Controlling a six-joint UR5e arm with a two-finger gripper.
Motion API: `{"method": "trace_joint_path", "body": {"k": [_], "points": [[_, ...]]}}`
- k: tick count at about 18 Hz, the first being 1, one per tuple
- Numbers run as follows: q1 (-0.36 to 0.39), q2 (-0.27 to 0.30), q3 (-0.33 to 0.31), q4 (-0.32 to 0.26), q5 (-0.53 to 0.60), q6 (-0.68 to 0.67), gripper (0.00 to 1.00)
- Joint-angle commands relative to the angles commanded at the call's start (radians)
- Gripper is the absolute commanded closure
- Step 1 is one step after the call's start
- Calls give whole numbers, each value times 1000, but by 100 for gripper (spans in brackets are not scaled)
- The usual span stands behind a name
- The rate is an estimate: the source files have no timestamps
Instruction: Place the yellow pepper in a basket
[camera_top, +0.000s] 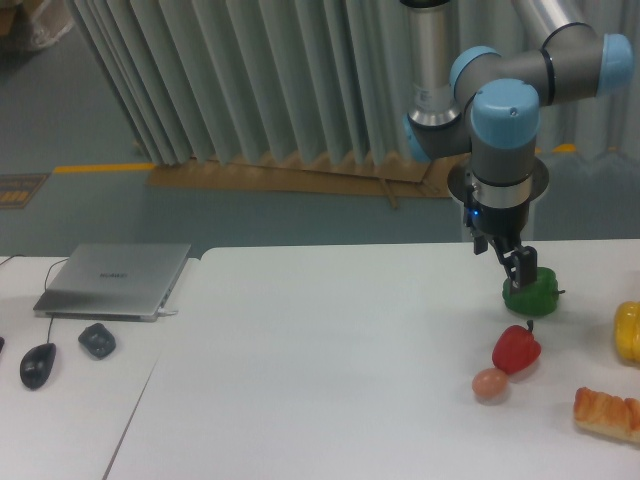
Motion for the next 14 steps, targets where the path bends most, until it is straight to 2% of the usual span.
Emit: {"method": "trace_joint_path", "body": {"k": [9,13,14], "points": [[6,6,-3,-8,2,-127,0],[6,6,-3,0,0,-308,0],[8,8,-3,-1,0,-313,0]]}}
